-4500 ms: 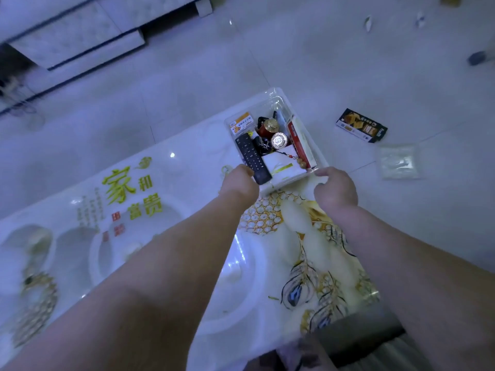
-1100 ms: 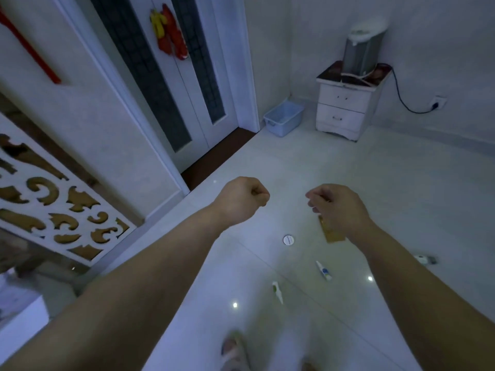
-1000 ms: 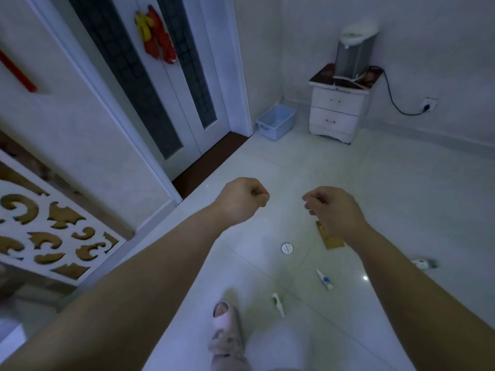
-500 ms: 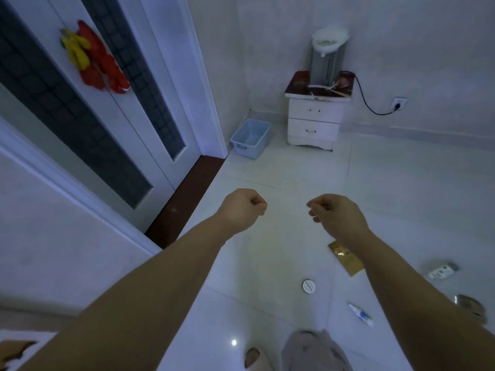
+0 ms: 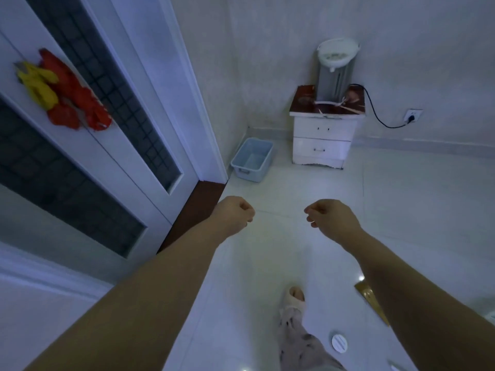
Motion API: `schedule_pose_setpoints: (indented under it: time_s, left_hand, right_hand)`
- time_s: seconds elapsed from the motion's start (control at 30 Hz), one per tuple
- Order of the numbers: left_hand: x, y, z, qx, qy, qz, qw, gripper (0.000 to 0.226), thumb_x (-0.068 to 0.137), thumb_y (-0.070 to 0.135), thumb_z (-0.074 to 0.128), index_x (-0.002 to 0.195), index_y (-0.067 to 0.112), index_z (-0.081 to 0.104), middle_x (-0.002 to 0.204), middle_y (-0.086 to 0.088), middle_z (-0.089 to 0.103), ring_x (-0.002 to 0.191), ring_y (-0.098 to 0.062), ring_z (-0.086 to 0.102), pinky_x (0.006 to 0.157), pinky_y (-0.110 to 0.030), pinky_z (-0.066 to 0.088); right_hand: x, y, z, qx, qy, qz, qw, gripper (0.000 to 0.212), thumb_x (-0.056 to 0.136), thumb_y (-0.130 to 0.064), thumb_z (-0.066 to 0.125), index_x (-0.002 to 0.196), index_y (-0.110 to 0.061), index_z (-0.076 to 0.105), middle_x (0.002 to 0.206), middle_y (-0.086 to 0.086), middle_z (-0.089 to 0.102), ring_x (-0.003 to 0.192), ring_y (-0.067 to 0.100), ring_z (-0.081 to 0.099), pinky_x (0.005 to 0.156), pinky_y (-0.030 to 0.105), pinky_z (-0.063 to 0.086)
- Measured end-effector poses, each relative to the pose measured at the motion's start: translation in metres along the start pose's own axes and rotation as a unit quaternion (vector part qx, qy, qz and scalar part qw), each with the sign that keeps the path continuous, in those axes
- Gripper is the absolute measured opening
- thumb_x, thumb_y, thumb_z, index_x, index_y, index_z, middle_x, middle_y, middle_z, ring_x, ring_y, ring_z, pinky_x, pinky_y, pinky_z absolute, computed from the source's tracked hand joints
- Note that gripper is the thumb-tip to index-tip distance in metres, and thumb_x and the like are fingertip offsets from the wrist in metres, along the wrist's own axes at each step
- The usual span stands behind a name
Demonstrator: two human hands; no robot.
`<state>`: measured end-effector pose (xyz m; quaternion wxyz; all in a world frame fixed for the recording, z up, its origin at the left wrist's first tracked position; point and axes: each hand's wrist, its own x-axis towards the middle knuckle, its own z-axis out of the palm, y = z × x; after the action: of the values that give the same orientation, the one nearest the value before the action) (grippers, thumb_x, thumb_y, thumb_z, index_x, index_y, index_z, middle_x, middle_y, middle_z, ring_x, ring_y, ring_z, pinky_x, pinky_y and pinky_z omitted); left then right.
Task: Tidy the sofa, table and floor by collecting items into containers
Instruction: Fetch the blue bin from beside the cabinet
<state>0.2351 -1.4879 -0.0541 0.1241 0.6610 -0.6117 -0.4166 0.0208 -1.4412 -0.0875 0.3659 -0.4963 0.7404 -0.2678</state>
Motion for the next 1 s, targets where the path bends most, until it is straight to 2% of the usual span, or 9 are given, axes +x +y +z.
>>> schedule_pose_setpoints:
  time_s: [0.13,0.3,0.43,0.57,0.67,0.83,0.93,1.0]
  left_hand:
    - [0.086,0.014,-0.031,-0.008,-0.004,-0.044,0.999,0.014,0.093,0.014,0.053,0.1,0.007,0.063,0.093,-0.004,0.066,0.072,-0.01,0.057,0.06,-0.021,0.044]
    - [0.182,0.027,-0.061,-0.022,0.015,-0.076,0.997,0.011,0.093,0.013,0.054,0.098,0.006,0.061,0.092,-0.007,0.065,0.072,-0.016,0.058,0.059,-0.023,0.044]
    - [0.237,0.038,-0.078,-0.042,0.006,-0.095,0.995,0.009,0.093,0.013,0.054,0.098,0.007,0.059,0.09,-0.008,0.064,0.066,-0.012,0.056,0.053,-0.019,0.041]
    - [0.31,0.048,-0.098,-0.052,-0.007,-0.1,0.994,0.007,0.094,0.012,0.054,0.097,0.007,0.057,0.092,-0.01,0.063,0.061,-0.01,0.052,0.052,-0.018,0.04]
    - [0.368,0.053,-0.112,-0.047,-0.028,-0.092,0.994,0.009,0.094,0.013,0.053,0.097,0.006,0.058,0.094,-0.011,0.064,0.062,-0.01,0.053,0.054,-0.019,0.042]
    - [0.496,0.055,-0.138,-0.032,-0.062,-0.082,0.994,0.009,0.094,0.014,0.05,0.089,0.011,0.056,0.093,-0.011,0.065,0.072,-0.018,0.058,0.057,-0.023,0.043]
    - [0.563,0.05,-0.155,-0.033,-0.084,-0.103,0.991,0.018,0.094,0.014,0.049,0.076,0.016,0.053,0.09,-0.01,0.065,0.07,-0.017,0.057,0.056,-0.024,0.042]
    - [0.608,0.046,-0.165,-0.029,-0.099,-0.126,0.987,0.014,0.094,0.013,0.049,0.082,0.013,0.055,0.09,-0.01,0.064,0.068,-0.017,0.055,0.055,-0.023,0.04]
  right_hand:
    - [0.093,-0.028,0.006,0.019,-0.011,0.024,0.999,0.02,0.091,-0.023,0.053,0.097,-0.015,0.071,0.089,0.0,0.073,0.08,0.015,0.069,0.08,0.032,0.053]
    - [0.203,-0.059,0.003,0.01,-0.04,0.036,0.998,0.021,0.09,-0.021,0.052,0.099,-0.015,0.071,0.092,0.001,0.072,0.085,0.018,0.068,0.083,0.034,0.053]
    - [0.268,-0.081,0.002,0.014,-0.044,0.046,0.998,0.02,0.09,-0.02,0.052,0.099,-0.015,0.07,0.093,0.001,0.072,0.085,0.019,0.068,0.083,0.035,0.054]
    - [0.336,-0.105,0.011,0.021,-0.044,0.061,0.997,0.02,0.09,-0.02,0.052,0.099,-0.016,0.07,0.092,0.001,0.072,0.084,0.018,0.069,0.077,0.032,0.053]
    - [0.382,-0.121,0.024,0.035,-0.036,0.078,0.996,0.02,0.091,-0.021,0.053,0.098,-0.015,0.07,0.092,0.001,0.072,0.082,0.017,0.069,0.07,0.026,0.05]
    - [0.479,-0.148,0.052,0.063,-0.011,0.119,0.991,0.019,0.091,-0.022,0.055,0.096,-0.012,0.07,0.091,0.004,0.072,0.081,0.017,0.069,0.066,0.023,0.048]
    - [0.531,-0.161,0.072,0.093,0.007,0.164,0.982,0.019,0.09,-0.02,0.057,0.098,-0.009,0.07,0.091,0.007,0.072,0.08,0.019,0.068,0.066,0.022,0.048]
    - [0.569,-0.164,0.088,0.111,0.007,0.194,0.975,0.018,0.09,-0.018,0.056,0.099,-0.008,0.069,0.092,0.008,0.072,0.079,0.019,0.067,0.065,0.019,0.047]
